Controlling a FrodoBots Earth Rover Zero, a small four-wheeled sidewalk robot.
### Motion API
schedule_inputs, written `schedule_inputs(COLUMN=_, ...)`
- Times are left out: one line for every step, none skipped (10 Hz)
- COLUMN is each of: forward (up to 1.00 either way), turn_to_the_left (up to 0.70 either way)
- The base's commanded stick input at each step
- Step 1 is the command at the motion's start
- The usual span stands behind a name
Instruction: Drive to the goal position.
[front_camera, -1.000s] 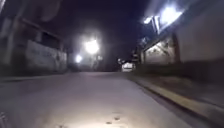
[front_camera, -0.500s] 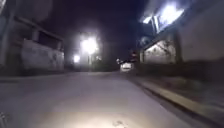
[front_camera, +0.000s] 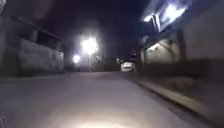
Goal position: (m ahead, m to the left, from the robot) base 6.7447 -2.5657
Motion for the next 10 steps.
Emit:
schedule_inputs(forward=0.5, turn_to_the_left=0.0)
schedule_inputs(forward=0.5, turn_to_the_left=-0.12)
schedule_inputs(forward=0.5, turn_to_the_left=-0.37)
schedule_inputs(forward=0.5, turn_to_the_left=-0.5)
schedule_inputs(forward=0.5, turn_to_the_left=-0.5)
schedule_inputs(forward=0.5, turn_to_the_left=-0.37)
schedule_inputs(forward=0.5, turn_to_the_left=-0.09)
schedule_inputs(forward=0.5, turn_to_the_left=0.0)
schedule_inputs(forward=0.5, turn_to_the_left=0.0)
schedule_inputs(forward=0.5, turn_to_the_left=0.0)
